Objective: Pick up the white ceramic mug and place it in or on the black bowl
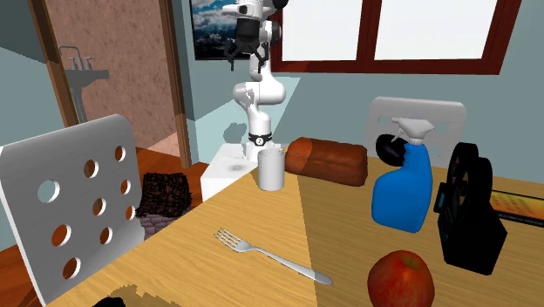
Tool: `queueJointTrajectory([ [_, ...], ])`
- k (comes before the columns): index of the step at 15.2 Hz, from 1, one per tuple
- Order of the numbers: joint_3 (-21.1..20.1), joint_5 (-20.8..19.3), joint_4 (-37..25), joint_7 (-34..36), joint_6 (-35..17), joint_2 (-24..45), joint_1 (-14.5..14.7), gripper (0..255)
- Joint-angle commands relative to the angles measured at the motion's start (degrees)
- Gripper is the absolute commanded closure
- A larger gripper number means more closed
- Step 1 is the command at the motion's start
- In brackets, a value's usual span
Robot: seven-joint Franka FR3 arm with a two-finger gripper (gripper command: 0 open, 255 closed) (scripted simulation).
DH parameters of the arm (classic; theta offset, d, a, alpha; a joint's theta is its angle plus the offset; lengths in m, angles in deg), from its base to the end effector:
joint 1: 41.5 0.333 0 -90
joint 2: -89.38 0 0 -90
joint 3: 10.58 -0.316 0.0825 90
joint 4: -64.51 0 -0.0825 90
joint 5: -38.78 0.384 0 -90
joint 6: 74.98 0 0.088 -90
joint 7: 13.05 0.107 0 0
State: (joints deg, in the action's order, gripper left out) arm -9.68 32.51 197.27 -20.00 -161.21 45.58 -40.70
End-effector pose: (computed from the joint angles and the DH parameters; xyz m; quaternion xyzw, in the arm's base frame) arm 0.3061 -0.0144 0.5971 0.9967 0.0597 -0.0267 0.0477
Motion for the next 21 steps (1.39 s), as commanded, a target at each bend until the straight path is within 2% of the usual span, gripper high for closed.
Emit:
queueJointTrajectory([
  [1, 0.00, 0.00, 0.00, 0.00, 0.00, 0.00, 0.00, 0],
  [11, 2.25, 1.43, -0.55, -4.67, -16.95, 17.49, 2.29, 0],
  [21, 2.98, 4.77, -8.57, -10.42, -29.26, 38.03, 4.42, 0],
])
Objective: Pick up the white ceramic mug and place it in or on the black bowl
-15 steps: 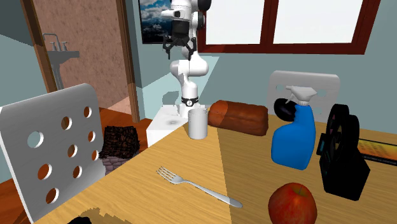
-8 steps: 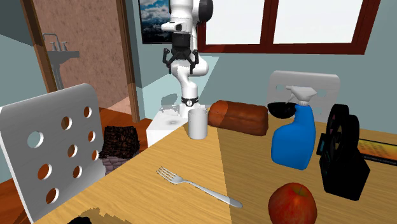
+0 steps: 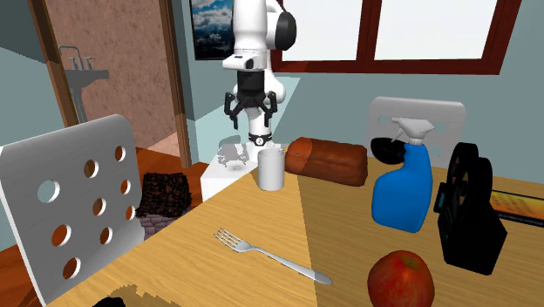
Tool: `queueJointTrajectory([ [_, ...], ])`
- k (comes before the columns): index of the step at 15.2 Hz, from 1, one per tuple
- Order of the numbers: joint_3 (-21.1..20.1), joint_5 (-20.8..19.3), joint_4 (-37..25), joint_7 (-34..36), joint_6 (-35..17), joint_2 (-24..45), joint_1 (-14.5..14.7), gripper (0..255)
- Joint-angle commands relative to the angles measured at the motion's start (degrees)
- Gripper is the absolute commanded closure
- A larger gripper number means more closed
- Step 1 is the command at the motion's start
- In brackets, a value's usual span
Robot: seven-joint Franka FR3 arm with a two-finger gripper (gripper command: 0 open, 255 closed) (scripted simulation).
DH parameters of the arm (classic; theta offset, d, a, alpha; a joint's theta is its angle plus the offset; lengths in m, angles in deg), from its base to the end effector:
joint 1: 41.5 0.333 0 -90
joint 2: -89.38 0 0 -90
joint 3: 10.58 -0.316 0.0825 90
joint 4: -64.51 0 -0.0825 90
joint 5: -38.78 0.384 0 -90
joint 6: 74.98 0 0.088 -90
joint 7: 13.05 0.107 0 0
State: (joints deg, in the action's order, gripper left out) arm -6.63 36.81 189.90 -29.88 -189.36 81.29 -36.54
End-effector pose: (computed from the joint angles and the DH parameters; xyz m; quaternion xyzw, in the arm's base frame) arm 0.4987 0.0060 0.4432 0.9863 0.1629 -0.0268 0.0070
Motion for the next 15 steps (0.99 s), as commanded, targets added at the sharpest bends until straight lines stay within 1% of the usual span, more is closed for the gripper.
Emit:
queueJointTrajectory([
  [1, -0.11, 0.88, -2.39, -1.15, -2.00, 4.44, 0.42, 0],
  [5, -0.54, 2.56, -7.85, -3.57, -4.89, 12.94, 0.92, 0],
  [6, -0.64, 2.79, -8.68, -3.89, -5.21, 14.12, 0.96, 0],
  [13, -0.70, 2.98, -5.79, -4.02, -10.32, 16.34, 0.93, 0],
  [15, -0.70, 3.00, -5.58, -4.03, -10.74, 16.54, 0.93, 0],
])
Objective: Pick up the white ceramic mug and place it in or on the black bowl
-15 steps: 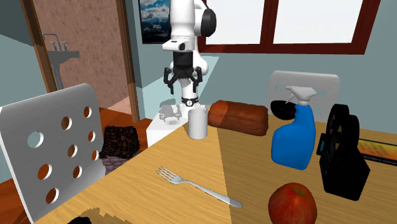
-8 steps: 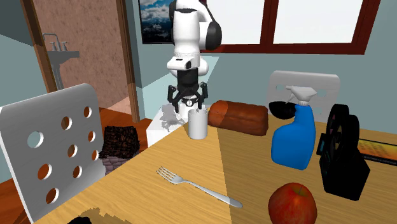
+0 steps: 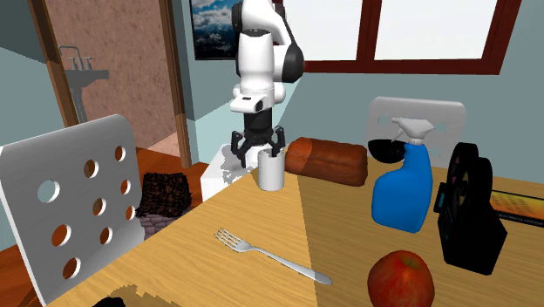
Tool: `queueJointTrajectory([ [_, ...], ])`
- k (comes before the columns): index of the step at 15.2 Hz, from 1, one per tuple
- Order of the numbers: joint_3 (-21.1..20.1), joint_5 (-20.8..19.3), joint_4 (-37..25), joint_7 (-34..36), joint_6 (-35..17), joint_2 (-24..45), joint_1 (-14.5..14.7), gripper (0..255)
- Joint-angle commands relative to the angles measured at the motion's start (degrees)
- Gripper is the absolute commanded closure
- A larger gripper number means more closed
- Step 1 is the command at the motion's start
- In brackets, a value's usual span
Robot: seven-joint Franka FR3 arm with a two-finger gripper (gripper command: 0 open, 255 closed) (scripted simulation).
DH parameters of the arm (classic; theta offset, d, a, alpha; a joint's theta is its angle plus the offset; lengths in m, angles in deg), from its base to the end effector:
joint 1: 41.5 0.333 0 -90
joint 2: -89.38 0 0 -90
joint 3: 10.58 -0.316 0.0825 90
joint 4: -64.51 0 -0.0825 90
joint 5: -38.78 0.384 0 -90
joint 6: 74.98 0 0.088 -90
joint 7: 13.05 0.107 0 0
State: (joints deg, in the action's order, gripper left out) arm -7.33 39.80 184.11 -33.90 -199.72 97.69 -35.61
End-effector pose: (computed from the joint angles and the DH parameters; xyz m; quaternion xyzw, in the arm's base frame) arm 0.5623 0.0271 0.3513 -0.9797 -0.1985 0.0267 0.0074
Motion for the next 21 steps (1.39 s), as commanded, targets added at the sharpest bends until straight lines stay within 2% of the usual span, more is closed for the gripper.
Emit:
queueJointTrajectory([
  [1, -0.01, 0.02, 0.21, -0.01, -0.38, 0.14, 0.00, 0],
  [6, -0.01, 0.02, 0.20, 0.00, -0.36, 0.14, 0.00, 0],
  [7, -0.01, 0.02, 0.20, 0.00, -0.36, 0.14, 0.00, 255],
  [16, -0.01, 0.02, 0.21, -0.01, -0.38, 0.14, 0.00, 255],
  [21, 0.02, -0.15, -1.45, 0.12, 3.19, -1.77, 0.03, 255],
])
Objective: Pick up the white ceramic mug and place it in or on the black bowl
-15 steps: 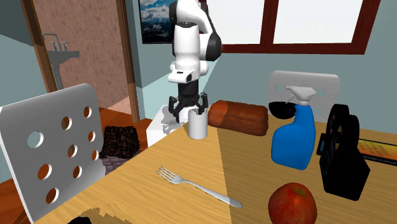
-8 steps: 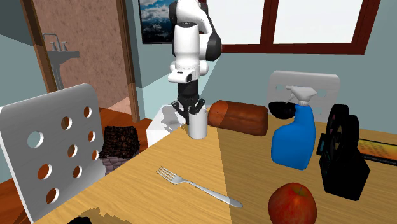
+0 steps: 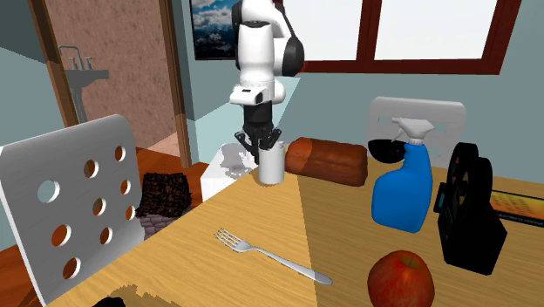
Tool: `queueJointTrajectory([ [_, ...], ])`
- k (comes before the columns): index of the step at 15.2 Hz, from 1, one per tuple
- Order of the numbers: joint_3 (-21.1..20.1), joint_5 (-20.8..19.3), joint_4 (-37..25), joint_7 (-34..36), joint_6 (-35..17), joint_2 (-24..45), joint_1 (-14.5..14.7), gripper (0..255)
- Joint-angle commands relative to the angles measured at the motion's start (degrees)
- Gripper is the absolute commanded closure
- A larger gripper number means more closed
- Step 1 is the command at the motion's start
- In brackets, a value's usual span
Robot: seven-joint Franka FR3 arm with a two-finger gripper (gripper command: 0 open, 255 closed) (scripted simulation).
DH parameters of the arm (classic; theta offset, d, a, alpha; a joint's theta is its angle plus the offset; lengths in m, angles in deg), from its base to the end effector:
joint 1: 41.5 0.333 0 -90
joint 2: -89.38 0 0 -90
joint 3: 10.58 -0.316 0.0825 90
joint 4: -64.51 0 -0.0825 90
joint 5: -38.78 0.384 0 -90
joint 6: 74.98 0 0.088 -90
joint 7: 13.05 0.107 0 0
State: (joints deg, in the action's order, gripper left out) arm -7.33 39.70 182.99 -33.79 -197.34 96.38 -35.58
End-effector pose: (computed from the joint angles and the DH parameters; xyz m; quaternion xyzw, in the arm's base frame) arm 0.5624 0.0274 0.3694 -0.9797 -0.1985 0.0263 0.0074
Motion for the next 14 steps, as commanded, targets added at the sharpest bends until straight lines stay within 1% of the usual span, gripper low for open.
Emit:
queueJointTrajectory([
  [1, 0.02, -0.07, -0.71, 0.03, 1.53, -0.81, 0.00, 255],
  [14, 0.03, -0.36, -6.65, 0.27, 11.01, -4.36, 0.03, 255],
])
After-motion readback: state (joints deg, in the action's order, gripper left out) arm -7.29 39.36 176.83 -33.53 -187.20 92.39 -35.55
